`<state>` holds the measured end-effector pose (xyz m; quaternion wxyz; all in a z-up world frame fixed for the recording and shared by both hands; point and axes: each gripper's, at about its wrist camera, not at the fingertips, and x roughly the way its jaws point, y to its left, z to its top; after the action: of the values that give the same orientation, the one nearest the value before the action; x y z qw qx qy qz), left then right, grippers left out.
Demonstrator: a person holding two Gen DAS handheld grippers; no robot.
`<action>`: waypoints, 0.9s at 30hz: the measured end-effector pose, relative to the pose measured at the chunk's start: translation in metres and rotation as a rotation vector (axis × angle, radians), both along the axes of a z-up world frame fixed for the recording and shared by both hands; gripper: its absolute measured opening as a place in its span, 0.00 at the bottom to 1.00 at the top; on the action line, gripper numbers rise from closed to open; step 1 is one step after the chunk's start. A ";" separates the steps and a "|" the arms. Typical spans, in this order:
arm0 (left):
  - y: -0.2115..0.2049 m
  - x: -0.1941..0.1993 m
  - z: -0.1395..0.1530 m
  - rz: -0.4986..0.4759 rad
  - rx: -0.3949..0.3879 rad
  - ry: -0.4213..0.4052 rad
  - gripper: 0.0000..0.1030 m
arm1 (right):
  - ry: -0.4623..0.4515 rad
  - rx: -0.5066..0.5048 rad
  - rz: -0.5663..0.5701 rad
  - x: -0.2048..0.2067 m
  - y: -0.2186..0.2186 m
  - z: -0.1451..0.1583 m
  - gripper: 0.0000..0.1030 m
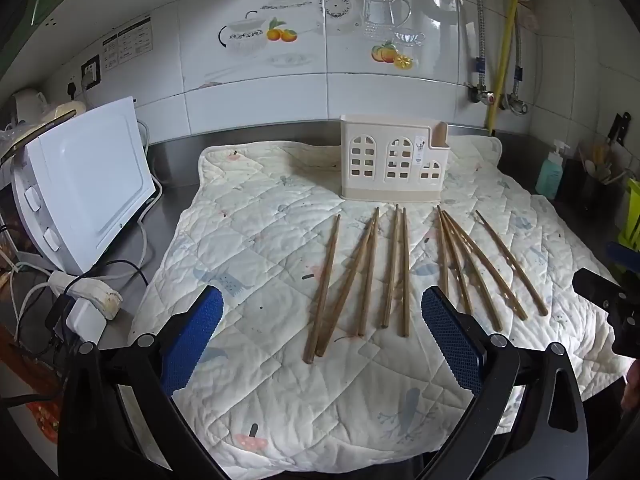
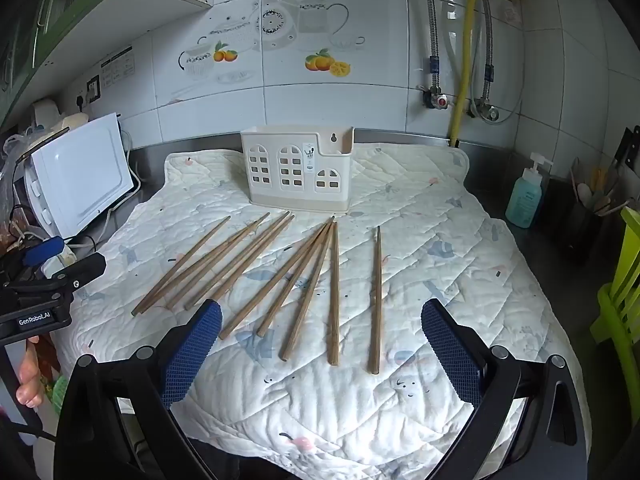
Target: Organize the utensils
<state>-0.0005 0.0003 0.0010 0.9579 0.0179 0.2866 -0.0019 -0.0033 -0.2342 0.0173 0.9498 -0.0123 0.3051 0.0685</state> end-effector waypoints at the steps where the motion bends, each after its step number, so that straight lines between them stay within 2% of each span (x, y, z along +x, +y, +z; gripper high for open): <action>1: 0.000 0.000 0.000 0.001 -0.003 -0.002 0.95 | 0.003 0.000 -0.002 0.000 0.000 0.000 0.94; 27: 0.005 0.000 -0.007 -0.009 -0.012 0.012 0.95 | 0.002 0.002 -0.002 -0.001 -0.001 -0.001 0.94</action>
<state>-0.0003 0.0054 -0.0059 0.9562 0.0134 0.2922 -0.0082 -0.0047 -0.2347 0.0165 0.9495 -0.0109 0.3061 0.0679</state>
